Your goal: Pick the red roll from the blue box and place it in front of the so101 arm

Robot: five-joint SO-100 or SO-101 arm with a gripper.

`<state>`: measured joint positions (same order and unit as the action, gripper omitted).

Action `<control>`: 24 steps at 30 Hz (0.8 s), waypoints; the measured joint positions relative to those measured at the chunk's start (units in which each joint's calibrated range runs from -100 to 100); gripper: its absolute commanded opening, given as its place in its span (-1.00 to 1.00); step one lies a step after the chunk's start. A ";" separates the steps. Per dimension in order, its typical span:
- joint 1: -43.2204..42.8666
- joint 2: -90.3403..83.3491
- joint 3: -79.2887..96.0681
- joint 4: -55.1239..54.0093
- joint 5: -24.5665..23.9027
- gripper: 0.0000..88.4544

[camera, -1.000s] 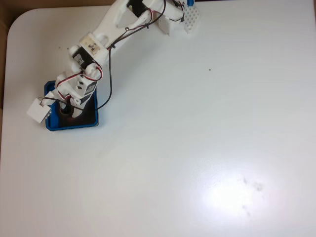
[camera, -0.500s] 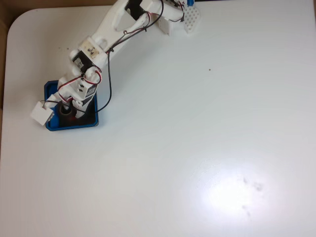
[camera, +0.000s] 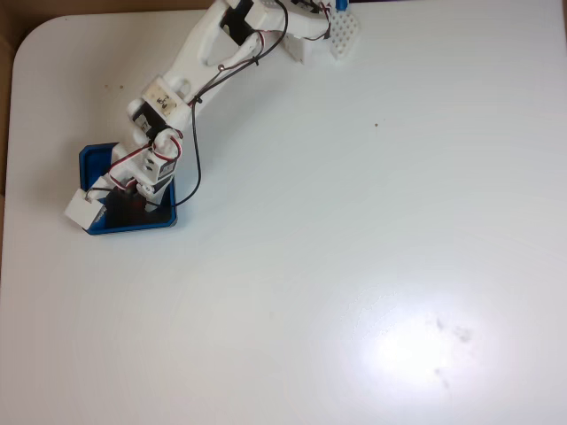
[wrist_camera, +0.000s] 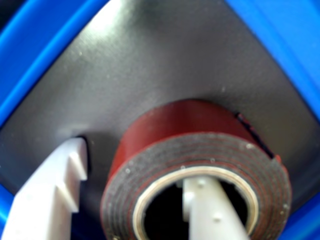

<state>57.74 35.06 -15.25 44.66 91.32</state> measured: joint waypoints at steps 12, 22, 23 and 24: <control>0.00 0.00 -0.09 0.00 0.00 -1.00; 0.00 -9.48 -0.09 0.74 0.00 -0.99; 0.00 -10.92 -0.09 0.74 0.00 -0.99; 0.00 -12.36 -0.09 0.82 0.00 -0.99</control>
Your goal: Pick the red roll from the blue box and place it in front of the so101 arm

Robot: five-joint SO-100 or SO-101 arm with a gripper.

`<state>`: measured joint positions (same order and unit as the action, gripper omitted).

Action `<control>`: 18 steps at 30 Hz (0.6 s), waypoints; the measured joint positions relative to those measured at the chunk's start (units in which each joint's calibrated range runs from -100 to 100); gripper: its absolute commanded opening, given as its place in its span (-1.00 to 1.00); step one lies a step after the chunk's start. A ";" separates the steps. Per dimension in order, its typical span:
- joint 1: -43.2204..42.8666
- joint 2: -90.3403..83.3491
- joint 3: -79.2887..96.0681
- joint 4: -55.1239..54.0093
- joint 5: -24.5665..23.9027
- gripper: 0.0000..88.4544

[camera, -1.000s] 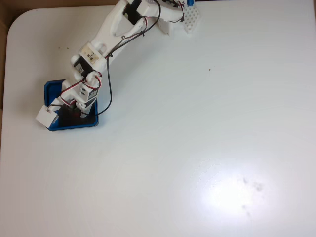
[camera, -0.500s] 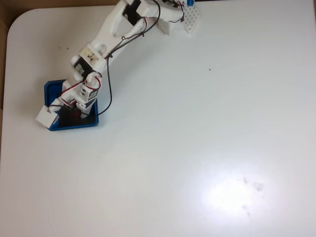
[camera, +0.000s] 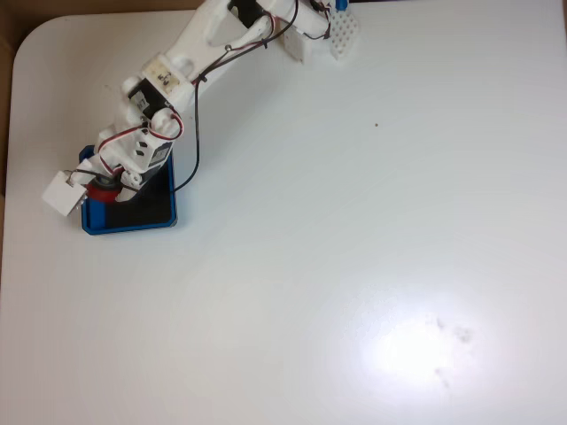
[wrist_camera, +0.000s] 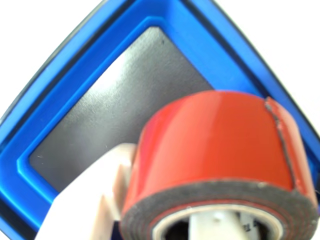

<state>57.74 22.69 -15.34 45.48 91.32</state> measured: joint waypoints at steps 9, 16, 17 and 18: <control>-9.30 -14.82 0.00 15.68 0.00 -0.99; -27.41 -26.08 2.24 29.56 -0.33 -0.99; -29.69 -27.60 3.77 29.97 -0.33 -0.99; -31.96 -28.96 5.56 30.21 -0.33 -0.99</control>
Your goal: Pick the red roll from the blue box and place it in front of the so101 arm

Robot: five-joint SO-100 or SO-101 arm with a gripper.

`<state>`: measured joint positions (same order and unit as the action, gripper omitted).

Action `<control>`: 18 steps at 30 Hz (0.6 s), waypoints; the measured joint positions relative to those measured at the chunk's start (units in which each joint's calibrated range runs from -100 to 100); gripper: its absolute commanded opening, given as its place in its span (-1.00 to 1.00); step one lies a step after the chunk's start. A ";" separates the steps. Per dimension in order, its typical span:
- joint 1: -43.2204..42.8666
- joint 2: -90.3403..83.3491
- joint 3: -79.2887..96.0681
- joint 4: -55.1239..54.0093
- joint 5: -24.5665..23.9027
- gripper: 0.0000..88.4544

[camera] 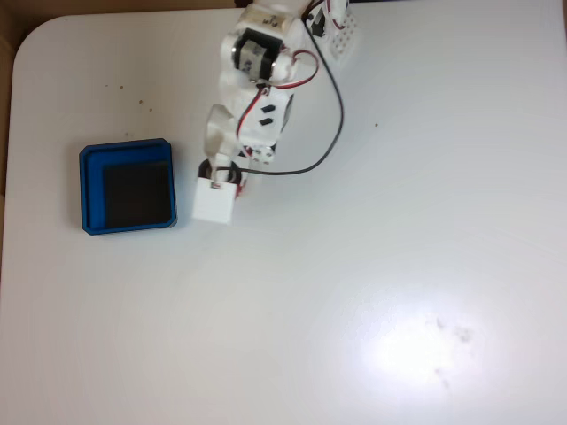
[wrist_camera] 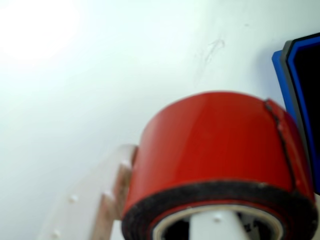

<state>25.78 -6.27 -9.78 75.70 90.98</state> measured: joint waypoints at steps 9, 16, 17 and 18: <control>-17.22 -5.08 21.79 -0.74 0.00 -0.99; -19.40 -5.08 31.12 -10.18 0.00 -0.99; -19.59 -5.17 32.38 -11.08 0.00 -0.99; -19.79 -5.17 33.54 -11.82 0.00 -0.99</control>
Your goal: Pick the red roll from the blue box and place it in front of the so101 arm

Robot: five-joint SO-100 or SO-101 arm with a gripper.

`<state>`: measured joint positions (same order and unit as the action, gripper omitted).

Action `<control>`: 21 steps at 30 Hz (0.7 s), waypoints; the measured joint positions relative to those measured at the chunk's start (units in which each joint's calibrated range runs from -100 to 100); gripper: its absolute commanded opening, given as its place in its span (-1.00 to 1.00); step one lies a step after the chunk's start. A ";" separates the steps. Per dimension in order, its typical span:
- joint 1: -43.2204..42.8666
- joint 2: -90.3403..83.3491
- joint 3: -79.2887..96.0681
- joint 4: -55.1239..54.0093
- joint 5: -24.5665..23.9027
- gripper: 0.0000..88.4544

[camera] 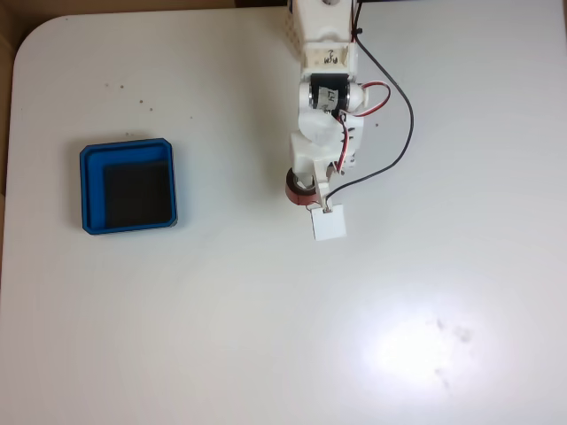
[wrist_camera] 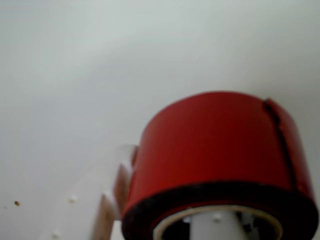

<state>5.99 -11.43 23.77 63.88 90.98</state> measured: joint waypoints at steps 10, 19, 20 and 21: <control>-0.69 0.00 9.33 -1.15 0.00 -0.99; -7.52 0.00 10.67 -3.45 -0.33 -0.98; -7.62 0.00 10.85 -4.84 -0.25 -0.98; -7.62 0.00 10.94 -6.57 -0.25 -0.99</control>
<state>-1.63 -11.43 34.71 57.31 90.73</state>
